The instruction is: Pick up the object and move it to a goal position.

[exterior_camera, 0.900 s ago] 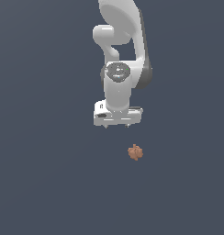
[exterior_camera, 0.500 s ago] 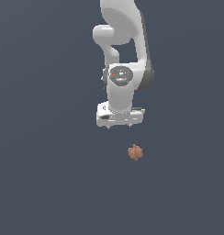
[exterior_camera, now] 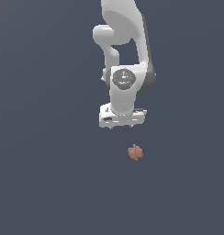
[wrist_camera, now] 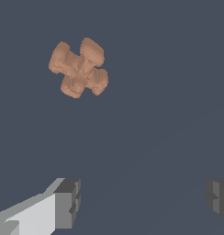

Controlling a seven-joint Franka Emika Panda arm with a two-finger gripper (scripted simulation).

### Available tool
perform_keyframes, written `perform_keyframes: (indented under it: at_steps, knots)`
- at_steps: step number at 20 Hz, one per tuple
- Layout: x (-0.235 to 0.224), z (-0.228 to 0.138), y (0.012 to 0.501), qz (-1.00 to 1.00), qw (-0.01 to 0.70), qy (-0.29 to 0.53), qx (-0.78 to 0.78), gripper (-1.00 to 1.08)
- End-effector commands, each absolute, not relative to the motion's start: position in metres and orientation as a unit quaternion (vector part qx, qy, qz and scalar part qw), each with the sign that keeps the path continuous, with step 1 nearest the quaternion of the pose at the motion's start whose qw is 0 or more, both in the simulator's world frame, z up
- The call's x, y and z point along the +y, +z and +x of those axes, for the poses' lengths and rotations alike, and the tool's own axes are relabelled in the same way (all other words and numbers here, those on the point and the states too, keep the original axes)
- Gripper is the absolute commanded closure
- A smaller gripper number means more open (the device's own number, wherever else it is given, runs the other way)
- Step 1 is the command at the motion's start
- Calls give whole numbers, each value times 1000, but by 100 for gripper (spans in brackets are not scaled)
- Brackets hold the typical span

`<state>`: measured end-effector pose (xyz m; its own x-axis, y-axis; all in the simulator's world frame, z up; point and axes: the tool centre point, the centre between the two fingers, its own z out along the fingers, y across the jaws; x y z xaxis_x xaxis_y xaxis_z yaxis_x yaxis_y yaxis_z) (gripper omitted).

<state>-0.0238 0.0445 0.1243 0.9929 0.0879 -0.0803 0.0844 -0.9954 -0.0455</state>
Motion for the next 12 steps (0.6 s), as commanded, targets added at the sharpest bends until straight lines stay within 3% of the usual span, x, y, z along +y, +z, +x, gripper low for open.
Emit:
perform_keyframes:
  at_steps: [1, 12]
  knots:
    - [47, -21, 124, -998, 21, 40, -45, -92]
    - [72, 18, 114, -997, 13, 25, -71, -92]
